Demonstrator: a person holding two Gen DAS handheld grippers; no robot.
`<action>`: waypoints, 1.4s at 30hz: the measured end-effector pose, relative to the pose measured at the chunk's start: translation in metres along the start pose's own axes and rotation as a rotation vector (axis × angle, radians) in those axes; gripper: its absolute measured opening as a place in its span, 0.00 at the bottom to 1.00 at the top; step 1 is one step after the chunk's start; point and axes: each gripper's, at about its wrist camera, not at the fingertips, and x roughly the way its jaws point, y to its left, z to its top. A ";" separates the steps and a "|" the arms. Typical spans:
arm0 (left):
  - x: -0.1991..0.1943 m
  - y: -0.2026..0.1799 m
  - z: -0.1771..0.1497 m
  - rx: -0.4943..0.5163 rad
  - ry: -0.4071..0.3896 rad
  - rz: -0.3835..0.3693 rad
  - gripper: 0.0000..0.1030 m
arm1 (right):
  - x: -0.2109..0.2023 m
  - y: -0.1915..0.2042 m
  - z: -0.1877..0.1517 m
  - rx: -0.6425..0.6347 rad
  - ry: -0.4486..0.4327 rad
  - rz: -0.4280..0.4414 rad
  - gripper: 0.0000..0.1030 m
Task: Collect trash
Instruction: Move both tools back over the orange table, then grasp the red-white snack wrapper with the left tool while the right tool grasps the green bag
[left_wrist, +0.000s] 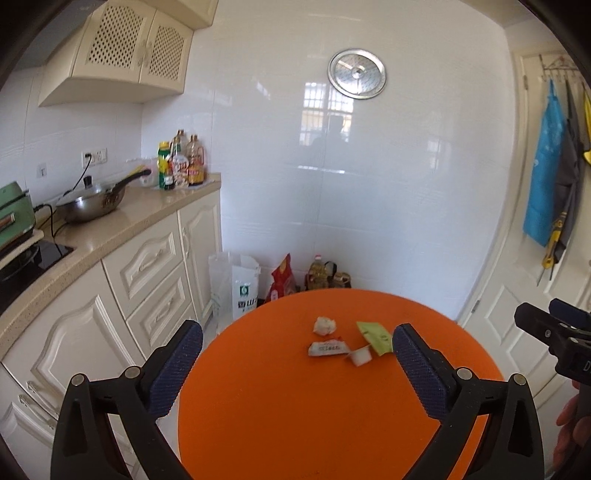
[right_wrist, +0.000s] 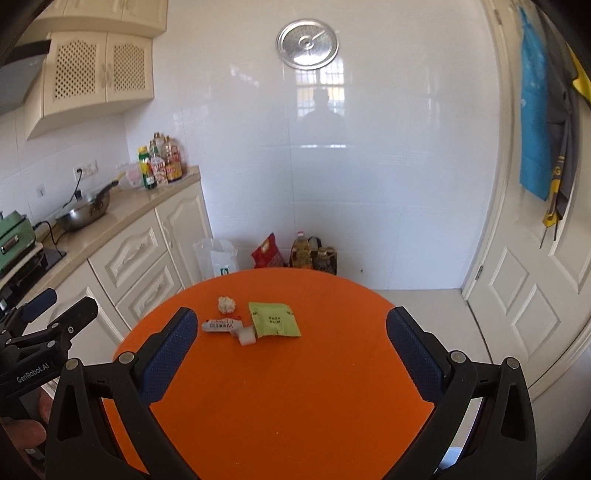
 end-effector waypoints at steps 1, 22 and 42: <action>0.012 -0.006 0.006 -0.003 0.009 -0.004 0.98 | 0.009 0.001 -0.001 -0.005 0.016 -0.002 1.00; 0.323 -0.085 0.079 0.163 0.330 -0.118 0.98 | 0.258 0.003 -0.022 0.006 0.401 0.105 1.00; 0.443 -0.152 0.098 0.273 0.414 -0.299 0.45 | 0.276 -0.029 -0.033 0.011 0.447 0.126 0.46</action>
